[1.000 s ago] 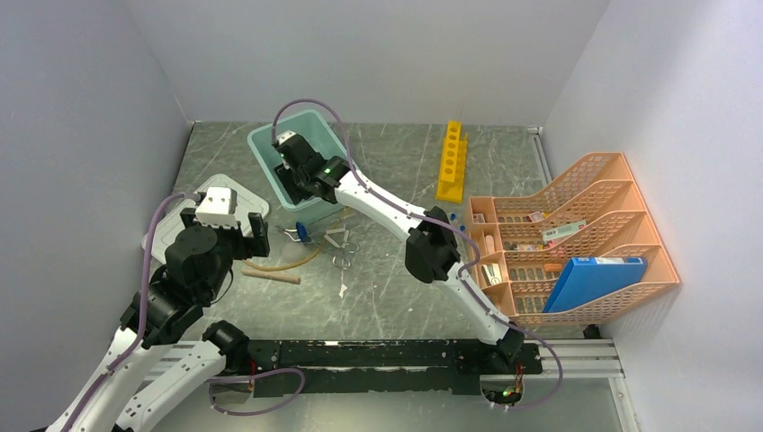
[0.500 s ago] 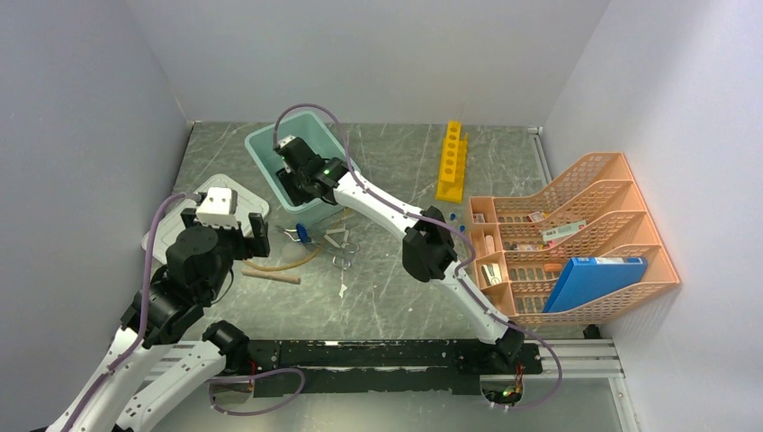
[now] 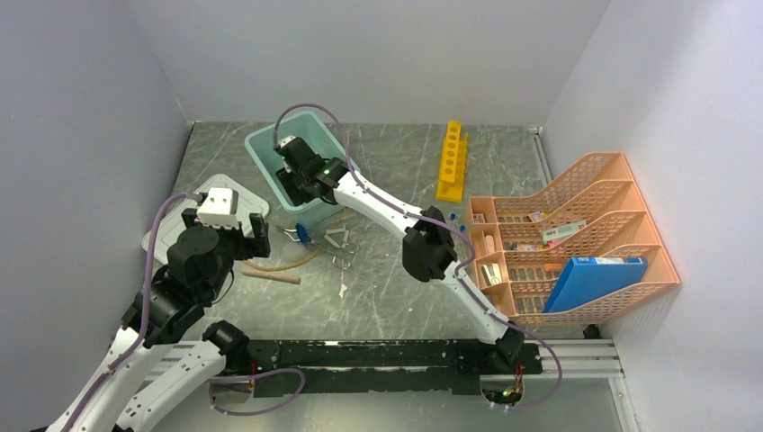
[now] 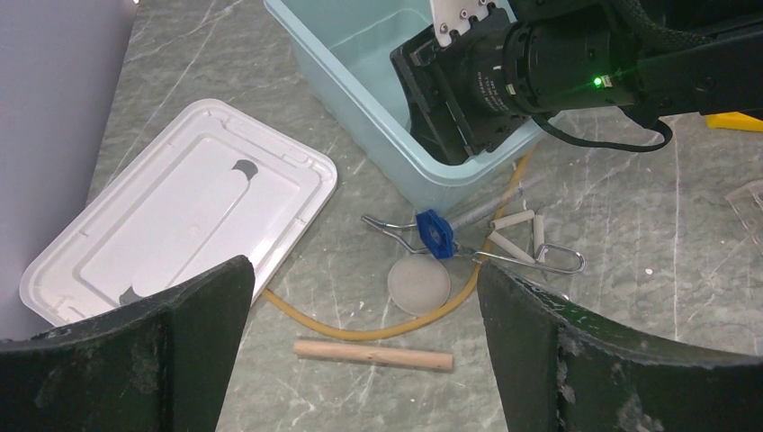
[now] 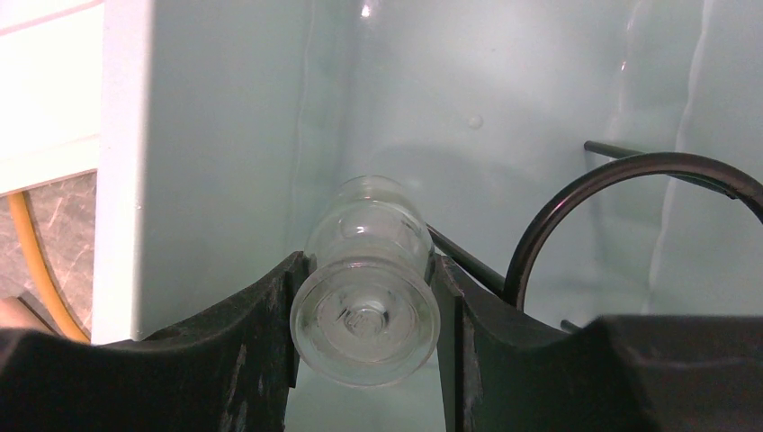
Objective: Organize the chemistry lab equipment
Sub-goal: Place the collection bottle in the storage box.
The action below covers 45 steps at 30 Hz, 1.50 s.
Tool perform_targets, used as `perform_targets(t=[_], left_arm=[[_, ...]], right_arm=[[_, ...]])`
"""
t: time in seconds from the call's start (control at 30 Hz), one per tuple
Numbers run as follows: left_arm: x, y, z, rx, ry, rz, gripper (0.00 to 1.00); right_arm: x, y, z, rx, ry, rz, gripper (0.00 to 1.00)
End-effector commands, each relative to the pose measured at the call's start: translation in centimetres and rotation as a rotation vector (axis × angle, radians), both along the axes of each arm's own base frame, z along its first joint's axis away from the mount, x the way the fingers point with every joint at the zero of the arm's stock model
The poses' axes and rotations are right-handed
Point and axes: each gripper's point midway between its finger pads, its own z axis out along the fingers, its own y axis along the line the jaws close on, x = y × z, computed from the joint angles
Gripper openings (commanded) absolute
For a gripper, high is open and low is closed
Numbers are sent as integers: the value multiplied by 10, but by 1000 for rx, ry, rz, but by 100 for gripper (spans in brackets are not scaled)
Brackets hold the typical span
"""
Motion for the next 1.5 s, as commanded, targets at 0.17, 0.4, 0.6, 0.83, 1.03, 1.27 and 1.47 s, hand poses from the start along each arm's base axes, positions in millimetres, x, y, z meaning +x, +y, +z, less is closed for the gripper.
perform_targets(t=[0.17,0.4,0.6,0.83,1.03,1.27,1.47], left_arm=[[3,2,2,-2,-15,17,98],[3,2,3,-3,-15,15,98],[3,1,2,-2,-13,12,98],[3,0,1,0,-7,7,98],[5,-3,-2,3,1,0,98],[17,-11,-4,-20,30,19,98],[44,-28,2,-26,79,48,98]], right_arm=[[-1,0,26,39,-19,-16,58],[-2,1,36,61,-25,-23,62],[-5,4,54,104,-37,-26,63],[-9,6,83,167,-54,-34,63],[-12,-1,123,216,-100,-49,63],[-24,-26,168,261,-160,-69,64],[-40,-63,190,280,-208,-106,66]])
